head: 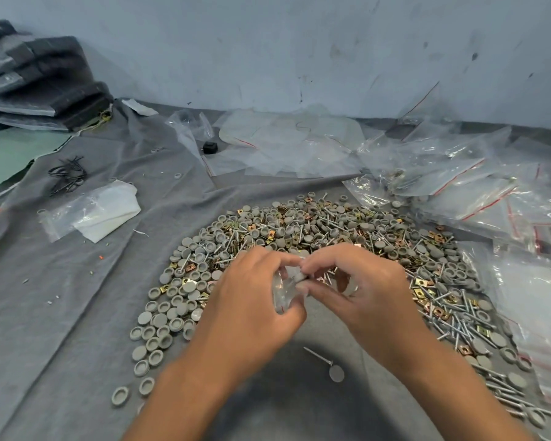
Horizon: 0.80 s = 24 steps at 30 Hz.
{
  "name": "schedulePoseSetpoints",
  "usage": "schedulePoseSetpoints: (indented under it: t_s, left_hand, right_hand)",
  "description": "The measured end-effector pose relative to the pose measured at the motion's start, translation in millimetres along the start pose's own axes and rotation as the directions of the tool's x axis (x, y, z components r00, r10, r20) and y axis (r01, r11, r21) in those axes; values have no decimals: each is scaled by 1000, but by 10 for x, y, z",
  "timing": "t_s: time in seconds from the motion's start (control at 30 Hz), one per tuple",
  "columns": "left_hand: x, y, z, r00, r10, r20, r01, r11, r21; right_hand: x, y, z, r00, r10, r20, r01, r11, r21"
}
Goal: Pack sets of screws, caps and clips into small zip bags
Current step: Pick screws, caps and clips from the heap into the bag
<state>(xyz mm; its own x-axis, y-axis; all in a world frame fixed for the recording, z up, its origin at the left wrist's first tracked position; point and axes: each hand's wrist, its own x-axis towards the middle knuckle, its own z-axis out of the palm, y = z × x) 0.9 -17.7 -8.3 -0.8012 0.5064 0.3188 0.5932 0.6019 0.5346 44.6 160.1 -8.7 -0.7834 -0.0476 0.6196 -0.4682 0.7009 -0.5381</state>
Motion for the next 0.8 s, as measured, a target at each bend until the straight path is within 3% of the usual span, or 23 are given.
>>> schedulePoseSetpoints:
  t_s: [0.13,0.5,0.63,0.7,0.8]
  left_hand:
    - [1,-3,14,1000,8,-3,-8,1000,-9]
    - [-2,-15,1,1000,15,-23,-15,999,-29]
    - [14,-33,-102,985,-37,-166,17,993,-117]
    - [34,-54,-187,945,-100,-311,34,977,-212]
    - [54,-65,-279,874,-166,-456,39,961,-275]
  right_hand:
    - [-24,-23,41,998,-69,2,69,994,-83]
    - [-19,-37,62,999,10,-44,-11,1000,-21]
    - [1,159,-45,975,181,-130,-186,982,-29]
    - [-53,301,-27,953,304,9,-299,941,-157]
    - [-156,403,142,906,356,229,-258,893,-368]
